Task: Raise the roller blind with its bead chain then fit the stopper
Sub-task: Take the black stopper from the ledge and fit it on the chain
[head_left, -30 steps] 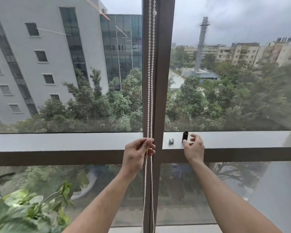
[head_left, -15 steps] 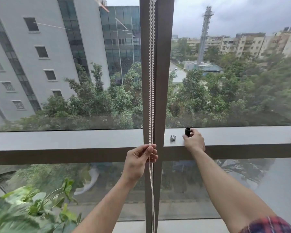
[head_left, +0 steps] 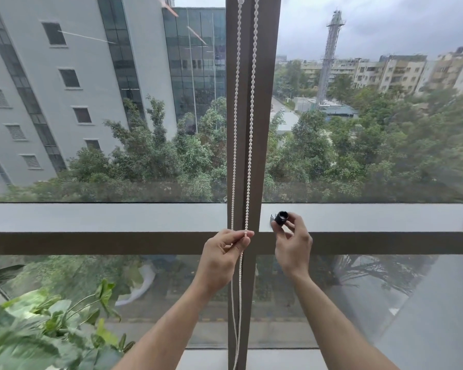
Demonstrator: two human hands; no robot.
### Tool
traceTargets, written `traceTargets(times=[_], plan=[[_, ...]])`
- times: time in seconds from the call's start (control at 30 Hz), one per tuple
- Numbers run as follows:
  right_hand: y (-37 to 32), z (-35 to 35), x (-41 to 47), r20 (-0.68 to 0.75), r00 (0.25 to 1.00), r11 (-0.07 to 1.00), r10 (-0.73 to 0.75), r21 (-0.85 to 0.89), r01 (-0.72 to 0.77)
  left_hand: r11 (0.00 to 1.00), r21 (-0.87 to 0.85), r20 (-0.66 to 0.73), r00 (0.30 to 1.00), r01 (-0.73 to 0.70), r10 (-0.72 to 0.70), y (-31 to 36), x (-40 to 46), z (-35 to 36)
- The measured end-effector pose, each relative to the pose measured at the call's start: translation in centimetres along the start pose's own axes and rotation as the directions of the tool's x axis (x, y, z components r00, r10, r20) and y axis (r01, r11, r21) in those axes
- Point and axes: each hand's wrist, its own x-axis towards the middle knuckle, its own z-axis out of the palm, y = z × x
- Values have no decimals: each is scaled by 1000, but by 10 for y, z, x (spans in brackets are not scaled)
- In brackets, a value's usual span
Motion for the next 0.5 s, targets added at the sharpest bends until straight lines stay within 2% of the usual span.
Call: traceTargets(times=[0.23,0.4,0.5], plan=[[-16,12,-37,148,988,999,-45,30,41,997,77,-111,993,-29,37,-1,-2,5],[-16,17,-47,234,972,999,-32,6,32,992,93,-64,994,-84,90,2,-9,9],[-17,18,-49,257,965,999,-42,20,39,969,199,-68,985,-145,161,4,-11,7]])
